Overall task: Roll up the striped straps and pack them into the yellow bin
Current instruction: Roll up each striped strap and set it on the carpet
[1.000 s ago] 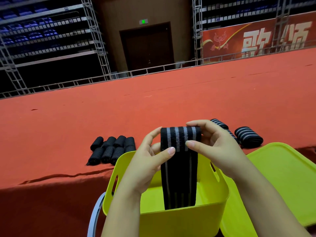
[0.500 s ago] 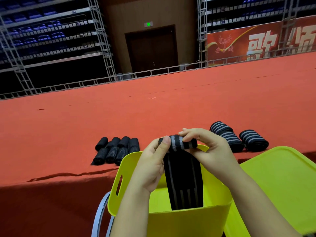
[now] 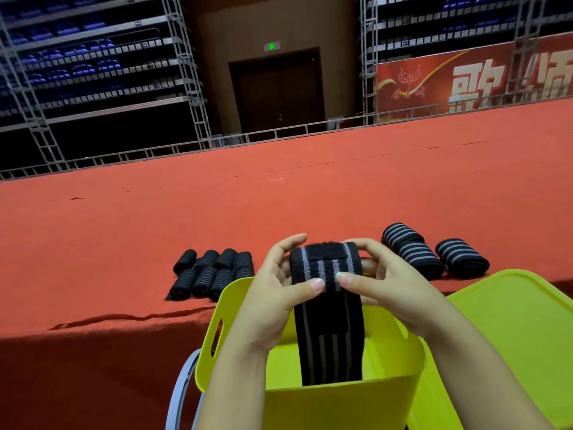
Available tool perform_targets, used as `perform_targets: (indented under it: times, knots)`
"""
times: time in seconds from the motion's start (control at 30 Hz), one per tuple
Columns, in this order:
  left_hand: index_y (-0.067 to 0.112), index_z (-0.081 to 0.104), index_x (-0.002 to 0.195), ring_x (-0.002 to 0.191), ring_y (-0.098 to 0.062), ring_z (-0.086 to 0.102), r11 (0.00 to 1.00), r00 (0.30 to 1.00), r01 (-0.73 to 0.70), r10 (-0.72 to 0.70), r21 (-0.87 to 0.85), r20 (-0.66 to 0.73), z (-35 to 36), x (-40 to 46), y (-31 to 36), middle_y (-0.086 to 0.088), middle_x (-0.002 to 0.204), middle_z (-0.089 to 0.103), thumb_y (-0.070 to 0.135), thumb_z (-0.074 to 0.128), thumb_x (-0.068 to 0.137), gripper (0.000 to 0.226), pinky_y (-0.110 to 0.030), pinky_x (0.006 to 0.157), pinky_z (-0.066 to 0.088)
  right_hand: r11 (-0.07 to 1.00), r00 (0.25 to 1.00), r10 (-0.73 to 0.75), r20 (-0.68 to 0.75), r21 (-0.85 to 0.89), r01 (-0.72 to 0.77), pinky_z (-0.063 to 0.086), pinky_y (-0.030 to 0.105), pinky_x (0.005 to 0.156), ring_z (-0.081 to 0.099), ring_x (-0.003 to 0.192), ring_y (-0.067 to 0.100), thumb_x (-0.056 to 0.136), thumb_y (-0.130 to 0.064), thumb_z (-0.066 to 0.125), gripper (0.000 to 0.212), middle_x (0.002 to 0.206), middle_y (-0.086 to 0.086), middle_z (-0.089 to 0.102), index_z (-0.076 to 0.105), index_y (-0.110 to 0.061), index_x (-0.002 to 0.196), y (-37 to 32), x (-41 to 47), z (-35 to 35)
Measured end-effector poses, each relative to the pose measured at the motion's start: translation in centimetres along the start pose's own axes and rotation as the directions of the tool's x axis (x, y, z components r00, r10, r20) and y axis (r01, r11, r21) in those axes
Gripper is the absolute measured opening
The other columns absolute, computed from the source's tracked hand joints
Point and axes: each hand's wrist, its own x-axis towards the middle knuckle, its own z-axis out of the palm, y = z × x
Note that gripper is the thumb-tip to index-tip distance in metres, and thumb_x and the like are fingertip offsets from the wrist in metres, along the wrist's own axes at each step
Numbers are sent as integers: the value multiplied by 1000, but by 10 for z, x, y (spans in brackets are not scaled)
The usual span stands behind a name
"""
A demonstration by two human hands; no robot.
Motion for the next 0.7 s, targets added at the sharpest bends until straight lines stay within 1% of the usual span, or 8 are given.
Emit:
perform_targets:
  times: [0.13,0.23,0.3,0.4,0.47,0.53,0.63,0.7]
  knots:
    - [21,51,130,111,-27,63,1000,1000,1,-1,-26,11,1,-1,-2,-8,116,66,-2,70,67,70,-36,93,52,998,997,-68,-30,-2,68,53,24,76,69,93,16,66,-23,76,53,102,4,72,56,-26,115,4,2,-1]
    - [20,48,132,111,-23,64,999,1000,7,-6,-34,29,1,-1,-1,-4,116,68,1,68,70,68,-34,93,51,992,991,-120,-54,44,122,55,29,82,69,96,21,66,-19,77,51,104,8,71,57,-24,113,6,1,-2]
    - [23,43,137,116,-18,62,1000,999,14,-15,22,38,2,-2,0,2,121,68,14,72,75,69,-31,96,49,988,989,-130,-64,75,134,54,27,75,69,96,23,67,-19,76,50,106,10,70,57,-25,113,4,1,-3]
    - [35,24,149,123,1,53,988,998,16,-25,154,53,8,-5,3,16,133,59,38,75,79,87,-18,98,44,988,990,-137,-28,75,138,52,22,73,68,97,16,71,-18,78,52,107,4,70,56,-27,117,2,0,-3]
    - [38,10,152,119,12,51,979,998,11,-23,206,55,12,-6,4,26,130,55,39,71,83,92,-8,93,42,988,989,-149,2,33,149,53,23,80,66,102,13,72,-18,80,52,109,1,70,56,-25,118,2,-1,-2]
    - [36,6,152,118,15,49,973,997,12,-29,229,73,12,-5,4,31,128,54,37,67,82,93,-6,94,40,986,986,-169,-10,-4,169,52,27,88,65,106,14,72,-19,80,51,111,0,69,57,-25,117,3,-1,-1]
    - [33,14,154,127,11,44,970,990,30,-62,243,126,4,-4,4,33,130,54,37,65,87,84,-24,111,35,985,986,-165,-29,47,167,53,23,80,66,102,12,70,-17,78,50,107,-2,71,59,-24,116,0,-1,-4]
    - [32,27,151,128,-3,50,971,989,56,-86,234,121,1,-5,4,19,133,58,35,62,86,73,-41,113,36,980,984,-171,-42,92,174,52,21,76,66,98,11,70,-11,79,52,103,-2,71,58,-19,117,-2,-1,-7]
